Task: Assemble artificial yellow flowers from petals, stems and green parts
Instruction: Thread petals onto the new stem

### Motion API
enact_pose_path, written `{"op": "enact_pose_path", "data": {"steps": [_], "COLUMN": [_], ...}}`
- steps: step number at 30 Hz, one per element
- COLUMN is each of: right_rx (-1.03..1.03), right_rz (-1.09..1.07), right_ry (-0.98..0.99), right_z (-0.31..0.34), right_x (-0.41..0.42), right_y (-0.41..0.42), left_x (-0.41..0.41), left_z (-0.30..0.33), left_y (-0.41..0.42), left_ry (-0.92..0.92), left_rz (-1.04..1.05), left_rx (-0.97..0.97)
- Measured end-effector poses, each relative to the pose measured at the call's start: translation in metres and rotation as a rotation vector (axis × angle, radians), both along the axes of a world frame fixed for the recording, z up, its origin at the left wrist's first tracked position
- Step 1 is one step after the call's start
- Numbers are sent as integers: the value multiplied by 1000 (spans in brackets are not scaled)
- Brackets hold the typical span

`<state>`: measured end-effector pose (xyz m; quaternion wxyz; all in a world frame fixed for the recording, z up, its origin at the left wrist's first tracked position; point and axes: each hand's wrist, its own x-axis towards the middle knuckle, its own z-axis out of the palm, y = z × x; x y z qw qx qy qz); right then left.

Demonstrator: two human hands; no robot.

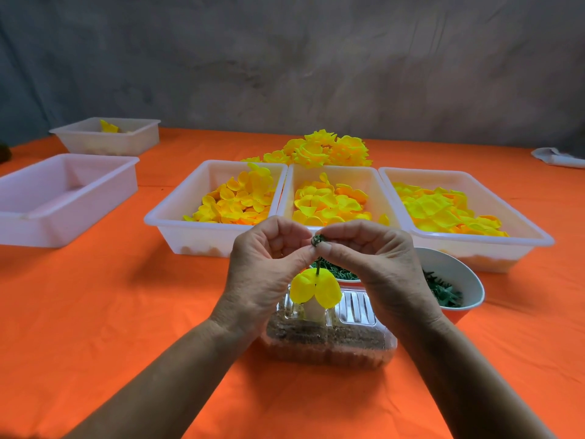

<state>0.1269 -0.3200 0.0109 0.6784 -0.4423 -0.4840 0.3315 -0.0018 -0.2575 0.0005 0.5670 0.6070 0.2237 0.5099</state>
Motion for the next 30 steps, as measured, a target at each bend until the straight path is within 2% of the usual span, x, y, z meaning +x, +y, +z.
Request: {"op": "enact_pose_path", "data": {"steps": [11, 16, 21, 30], "right_rx": [-56, -146, -133, -175], "right_rz": [19, -7, 74, 51], "right_ry": [-2, -75, -72, -134], "right_z": [-1, -4, -7, -9], "right_x": [3, 3, 2, 5], "right_y": [0, -2, -2, -1], "left_x": [-4, -7, -4, -1], "left_z": [2, 2, -2, 1], "left_y": [-1, 1, 1, 2], "left_ry": [35, 110, 159, 241], "left_rz": [27, 17, 30, 0], "left_rx": [3, -9, -67, -190]}}
